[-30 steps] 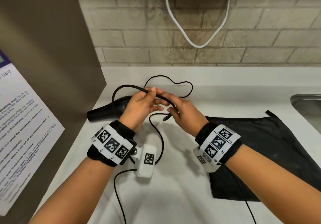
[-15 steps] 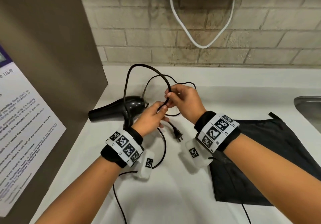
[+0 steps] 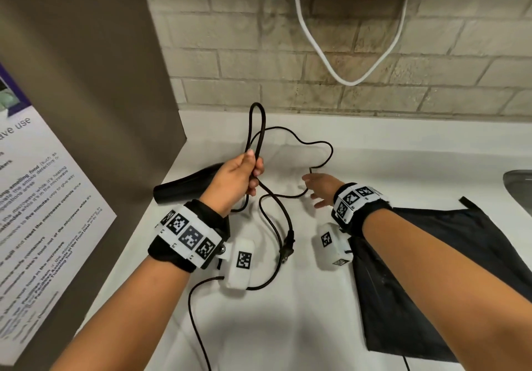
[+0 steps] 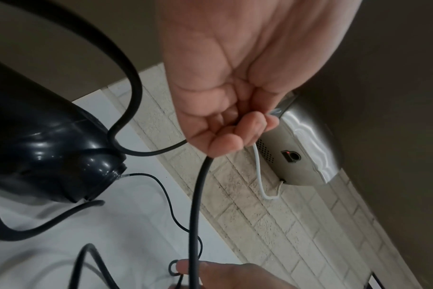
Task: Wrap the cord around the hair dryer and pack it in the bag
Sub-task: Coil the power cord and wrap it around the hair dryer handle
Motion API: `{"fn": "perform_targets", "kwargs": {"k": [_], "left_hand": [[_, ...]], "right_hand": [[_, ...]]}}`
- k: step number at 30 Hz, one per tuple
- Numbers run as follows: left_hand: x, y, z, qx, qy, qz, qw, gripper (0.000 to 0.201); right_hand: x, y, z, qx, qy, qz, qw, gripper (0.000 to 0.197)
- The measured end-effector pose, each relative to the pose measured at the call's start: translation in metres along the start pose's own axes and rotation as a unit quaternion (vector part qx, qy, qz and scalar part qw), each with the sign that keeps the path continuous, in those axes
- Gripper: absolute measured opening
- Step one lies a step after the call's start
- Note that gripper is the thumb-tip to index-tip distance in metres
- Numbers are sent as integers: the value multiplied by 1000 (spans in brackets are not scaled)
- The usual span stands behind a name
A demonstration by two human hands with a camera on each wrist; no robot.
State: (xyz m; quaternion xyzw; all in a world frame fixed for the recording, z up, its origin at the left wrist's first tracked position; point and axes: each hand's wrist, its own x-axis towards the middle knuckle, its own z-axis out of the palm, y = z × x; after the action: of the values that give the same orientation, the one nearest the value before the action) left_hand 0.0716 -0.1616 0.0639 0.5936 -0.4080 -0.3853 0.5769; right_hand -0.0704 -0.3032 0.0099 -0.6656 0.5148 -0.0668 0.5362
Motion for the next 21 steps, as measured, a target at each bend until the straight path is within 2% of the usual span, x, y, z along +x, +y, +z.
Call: {"fn": "perform_targets", "kwargs": {"k": [2, 5, 9, 13, 17, 19, 20, 21], "left_hand": [[1, 2, 2, 8, -6, -4, 1000, 36], [2, 5, -1, 8, -6, -9, 1000, 36], [4, 13, -5, 6, -17, 14, 1000, 32], [12, 27, -5, -19, 6, 73, 997, 34], [15, 37, -4, -98, 32, 83, 991, 35], [15, 36, -1, -111, 24, 77, 991, 35], [14, 34, 1, -110, 19, 72, 991, 35], [13, 32, 3, -108, 14, 67, 992, 36]], "right_hand": [[5, 4, -3, 50, 57, -42, 996, 33], [1, 0, -9, 174, 129, -115, 969, 18], [-10, -4, -26, 138, 212, -209, 945, 25], [-26, 9, -48, 128, 292, -240, 917, 28], [-37, 45, -68, 16, 331, -162, 929, 26], [-47, 55, -75, -135, 275, -68, 949, 25], [-52, 57, -74, -234, 234, -4, 944, 26], [-58, 57, -73, -324, 214, 42, 921, 30]]}}
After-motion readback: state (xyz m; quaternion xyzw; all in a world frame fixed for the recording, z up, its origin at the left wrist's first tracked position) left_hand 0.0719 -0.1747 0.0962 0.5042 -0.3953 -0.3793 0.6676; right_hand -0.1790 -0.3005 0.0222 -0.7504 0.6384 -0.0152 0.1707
